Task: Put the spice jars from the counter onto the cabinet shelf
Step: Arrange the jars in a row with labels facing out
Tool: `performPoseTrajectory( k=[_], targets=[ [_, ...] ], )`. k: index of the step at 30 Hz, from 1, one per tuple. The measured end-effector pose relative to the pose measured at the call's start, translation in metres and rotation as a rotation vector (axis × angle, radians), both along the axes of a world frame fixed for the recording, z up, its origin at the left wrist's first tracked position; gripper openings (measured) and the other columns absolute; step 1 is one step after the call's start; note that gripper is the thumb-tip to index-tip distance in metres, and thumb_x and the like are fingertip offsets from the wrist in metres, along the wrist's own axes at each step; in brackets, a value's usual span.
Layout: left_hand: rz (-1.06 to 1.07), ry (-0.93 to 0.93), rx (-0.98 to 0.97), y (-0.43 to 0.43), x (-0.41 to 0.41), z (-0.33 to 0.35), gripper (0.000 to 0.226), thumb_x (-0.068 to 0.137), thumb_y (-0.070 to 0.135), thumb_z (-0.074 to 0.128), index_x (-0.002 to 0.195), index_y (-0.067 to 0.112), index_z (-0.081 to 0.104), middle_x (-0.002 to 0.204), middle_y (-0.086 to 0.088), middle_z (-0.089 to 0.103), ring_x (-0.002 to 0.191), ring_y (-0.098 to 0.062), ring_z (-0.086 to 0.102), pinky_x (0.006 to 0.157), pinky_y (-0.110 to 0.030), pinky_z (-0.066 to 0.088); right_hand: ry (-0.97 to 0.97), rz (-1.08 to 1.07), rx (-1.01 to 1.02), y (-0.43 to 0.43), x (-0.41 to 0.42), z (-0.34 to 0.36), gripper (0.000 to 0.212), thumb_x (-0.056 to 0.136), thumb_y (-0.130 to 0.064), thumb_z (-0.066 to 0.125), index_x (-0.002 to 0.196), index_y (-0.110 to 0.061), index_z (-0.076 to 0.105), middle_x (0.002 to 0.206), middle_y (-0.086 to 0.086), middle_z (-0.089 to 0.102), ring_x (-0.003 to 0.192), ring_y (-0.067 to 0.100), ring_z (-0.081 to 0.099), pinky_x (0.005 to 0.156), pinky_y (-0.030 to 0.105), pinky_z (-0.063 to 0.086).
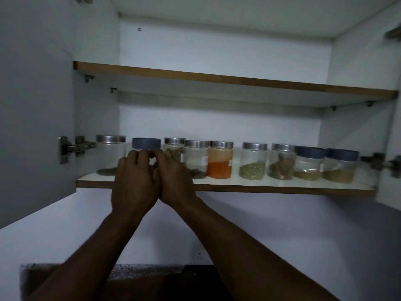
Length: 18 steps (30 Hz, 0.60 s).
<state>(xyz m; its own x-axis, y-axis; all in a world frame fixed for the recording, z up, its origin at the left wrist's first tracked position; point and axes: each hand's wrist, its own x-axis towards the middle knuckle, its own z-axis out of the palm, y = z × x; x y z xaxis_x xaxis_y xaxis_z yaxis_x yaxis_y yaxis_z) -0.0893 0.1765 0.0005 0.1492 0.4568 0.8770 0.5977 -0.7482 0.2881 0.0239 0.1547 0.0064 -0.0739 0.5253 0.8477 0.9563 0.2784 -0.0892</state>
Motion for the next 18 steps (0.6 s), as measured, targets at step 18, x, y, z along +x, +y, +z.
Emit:
performPoseTrajectory(
  k=[18],
  targets=[
    [-0.764,0.273,-0.05,-0.15,0.335,0.039,0.026,0.097,0.05,0.059,0.108,0.028,0.065,0.102,0.008,0.064,0.087,-0.009,0.06,0.076,-0.033,0.05,0.006,-0.702,-0.061,-0.254,0.324,0.033,0.031,0.082,-0.014,0.066,0.113,-0.016,0.064,0.112,0.004,0.067,0.101,0.024,0.063,0.075,0.037,0.053]
  ],
)
